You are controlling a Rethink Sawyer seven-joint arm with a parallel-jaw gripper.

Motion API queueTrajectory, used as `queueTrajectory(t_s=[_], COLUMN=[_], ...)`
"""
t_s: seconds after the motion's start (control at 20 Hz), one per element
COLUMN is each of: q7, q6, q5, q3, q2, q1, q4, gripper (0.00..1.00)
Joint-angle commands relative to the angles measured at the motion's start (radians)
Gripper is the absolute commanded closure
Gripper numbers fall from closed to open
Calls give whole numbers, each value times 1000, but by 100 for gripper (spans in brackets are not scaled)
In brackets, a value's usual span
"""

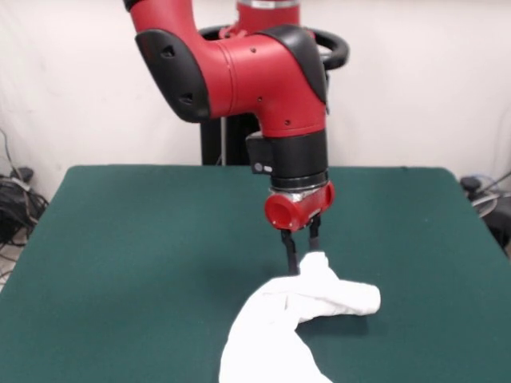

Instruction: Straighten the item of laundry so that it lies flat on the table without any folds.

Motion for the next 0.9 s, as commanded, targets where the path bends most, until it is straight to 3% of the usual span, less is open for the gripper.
queueTrajectory(t_s=[0.05, 0.5, 0.75, 0.8, 0.9], q7=[31, 63, 45, 43, 42], q6=[12, -40, 30, 39, 40], q5=[-12, -34, -17, -17, -18], q3=[76, 55, 39, 34, 33], q2=[18, -23, -20, -20, -19], q1=[-6, 21, 31, 34, 34], q4=[28, 29, 16, 14, 13], gripper=[0, 0, 0, 100, 100])
